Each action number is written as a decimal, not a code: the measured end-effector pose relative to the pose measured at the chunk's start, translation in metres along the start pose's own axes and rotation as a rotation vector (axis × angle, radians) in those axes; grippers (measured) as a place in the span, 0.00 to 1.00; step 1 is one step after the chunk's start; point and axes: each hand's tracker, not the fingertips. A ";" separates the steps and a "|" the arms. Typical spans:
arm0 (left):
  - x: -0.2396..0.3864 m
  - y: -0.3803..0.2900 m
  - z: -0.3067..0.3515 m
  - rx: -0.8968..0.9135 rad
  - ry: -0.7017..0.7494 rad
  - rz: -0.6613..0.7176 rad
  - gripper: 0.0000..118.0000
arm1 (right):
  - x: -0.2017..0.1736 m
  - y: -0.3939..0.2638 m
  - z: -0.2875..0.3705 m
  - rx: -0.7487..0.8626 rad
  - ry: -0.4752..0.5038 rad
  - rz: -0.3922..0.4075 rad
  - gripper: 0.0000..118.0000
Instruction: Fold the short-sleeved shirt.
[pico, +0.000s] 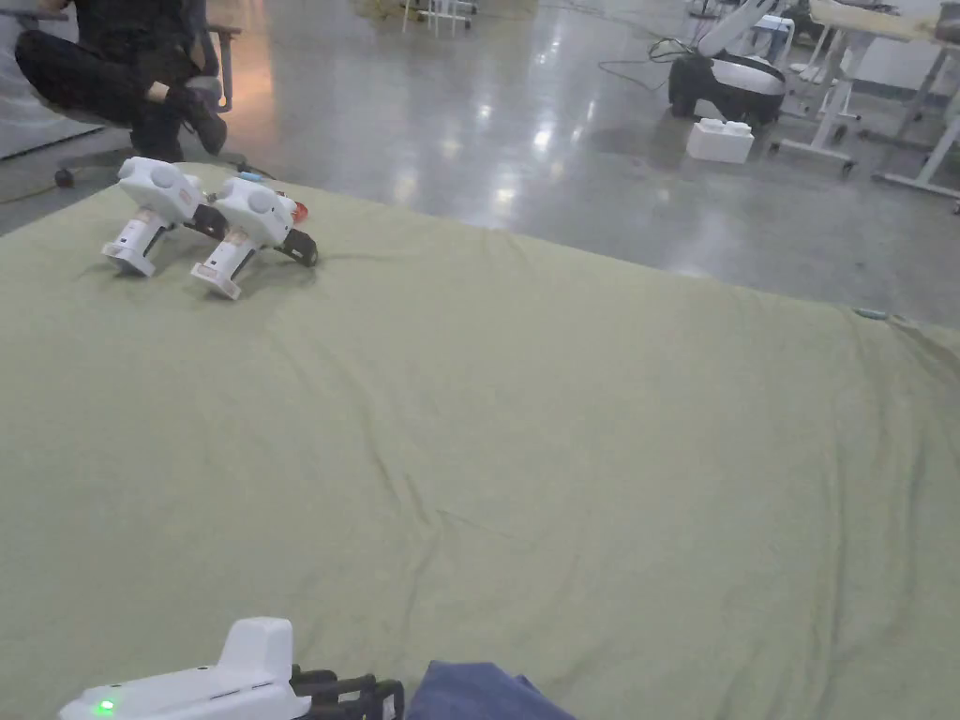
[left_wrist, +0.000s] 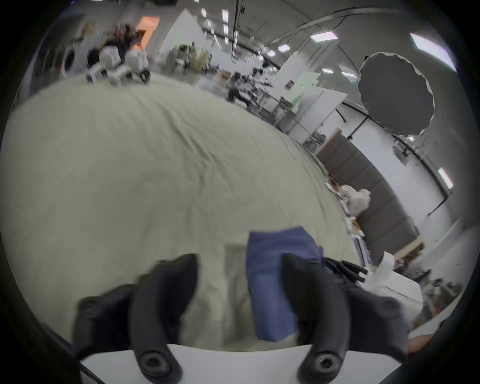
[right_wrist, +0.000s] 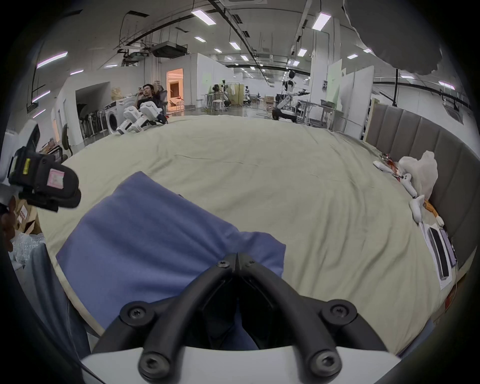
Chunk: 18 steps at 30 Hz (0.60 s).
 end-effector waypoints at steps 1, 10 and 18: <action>-0.003 0.000 -0.006 -0.050 -0.043 0.029 0.73 | 0.001 0.002 0.000 -0.005 0.005 -0.002 0.00; -0.023 0.011 -0.058 -0.249 -0.296 0.203 0.91 | -0.002 0.002 0.003 -0.002 0.000 0.024 0.00; -0.025 0.014 -0.100 -0.289 -0.379 0.239 0.71 | 0.001 0.000 0.002 0.004 0.006 0.023 0.00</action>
